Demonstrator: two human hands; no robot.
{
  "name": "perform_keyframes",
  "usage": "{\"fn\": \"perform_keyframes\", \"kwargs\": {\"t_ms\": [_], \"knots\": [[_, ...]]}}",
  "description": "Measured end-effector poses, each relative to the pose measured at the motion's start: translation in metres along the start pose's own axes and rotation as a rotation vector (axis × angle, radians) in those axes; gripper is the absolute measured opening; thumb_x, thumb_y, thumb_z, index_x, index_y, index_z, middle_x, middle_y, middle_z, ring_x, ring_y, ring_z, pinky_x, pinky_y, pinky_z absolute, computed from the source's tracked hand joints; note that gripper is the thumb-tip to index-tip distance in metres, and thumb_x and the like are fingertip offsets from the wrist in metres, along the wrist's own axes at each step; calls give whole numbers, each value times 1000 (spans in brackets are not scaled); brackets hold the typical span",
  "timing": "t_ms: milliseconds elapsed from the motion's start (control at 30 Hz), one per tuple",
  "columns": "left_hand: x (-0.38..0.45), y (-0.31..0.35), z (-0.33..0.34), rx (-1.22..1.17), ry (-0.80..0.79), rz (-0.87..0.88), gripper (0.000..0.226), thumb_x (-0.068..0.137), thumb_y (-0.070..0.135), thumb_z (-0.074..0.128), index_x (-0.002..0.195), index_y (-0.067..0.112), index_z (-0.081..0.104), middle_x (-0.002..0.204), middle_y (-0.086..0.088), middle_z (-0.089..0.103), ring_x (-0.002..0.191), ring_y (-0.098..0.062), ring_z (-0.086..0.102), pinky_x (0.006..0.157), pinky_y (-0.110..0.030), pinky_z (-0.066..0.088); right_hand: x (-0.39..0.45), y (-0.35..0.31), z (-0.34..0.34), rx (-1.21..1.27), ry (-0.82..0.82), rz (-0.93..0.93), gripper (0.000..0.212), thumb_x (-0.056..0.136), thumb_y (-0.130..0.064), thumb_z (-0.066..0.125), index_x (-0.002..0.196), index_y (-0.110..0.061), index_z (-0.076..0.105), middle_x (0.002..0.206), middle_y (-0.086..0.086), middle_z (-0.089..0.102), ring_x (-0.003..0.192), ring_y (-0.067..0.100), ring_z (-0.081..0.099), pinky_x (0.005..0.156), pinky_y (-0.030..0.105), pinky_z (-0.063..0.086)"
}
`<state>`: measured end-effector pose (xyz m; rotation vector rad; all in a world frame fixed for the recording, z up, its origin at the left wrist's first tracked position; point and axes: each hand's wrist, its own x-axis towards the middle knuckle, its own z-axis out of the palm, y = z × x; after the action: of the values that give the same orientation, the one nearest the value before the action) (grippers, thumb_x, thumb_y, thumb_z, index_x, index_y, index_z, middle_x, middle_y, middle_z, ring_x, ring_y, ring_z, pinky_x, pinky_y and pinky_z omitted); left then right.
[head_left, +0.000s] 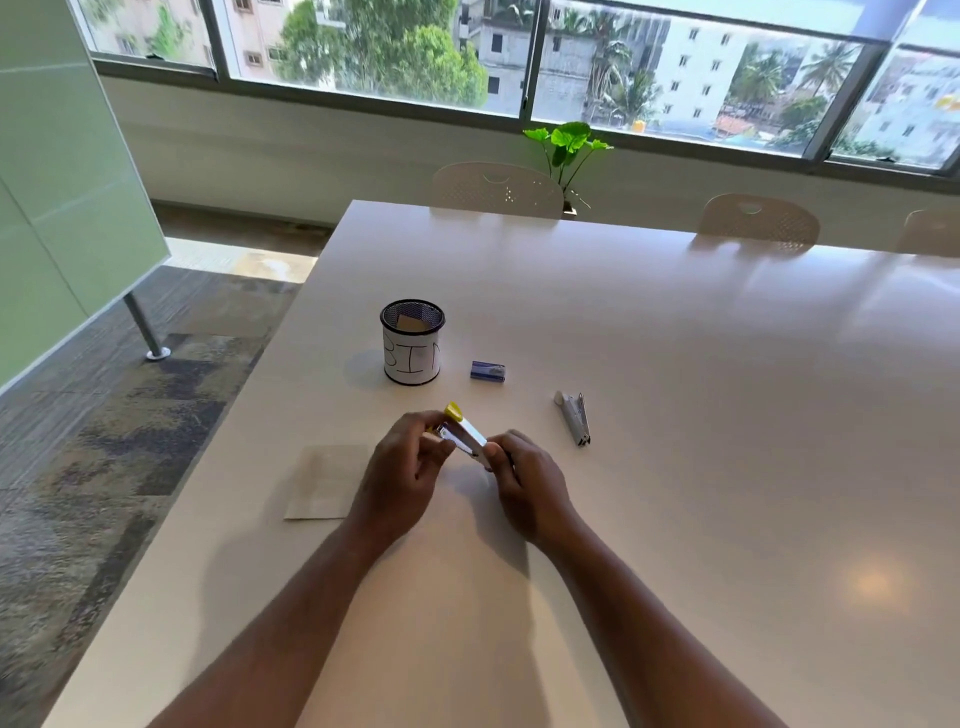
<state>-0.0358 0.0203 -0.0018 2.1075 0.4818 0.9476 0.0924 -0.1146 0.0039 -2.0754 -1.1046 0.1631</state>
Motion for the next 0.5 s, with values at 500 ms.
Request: {"fn": "perform_keyframes", "kwargs": {"t_ms": [500], "knots": [[0,-6,-8,-311,17,-171,17,93,9,74,99,26,75,86,4,80,75,-16,77,72,-26,60,-7,-8,3,-24,-25,-131,25,102,-42,52,111,-28,70,105,-10,67,85,15,62,73,35,52]]}}
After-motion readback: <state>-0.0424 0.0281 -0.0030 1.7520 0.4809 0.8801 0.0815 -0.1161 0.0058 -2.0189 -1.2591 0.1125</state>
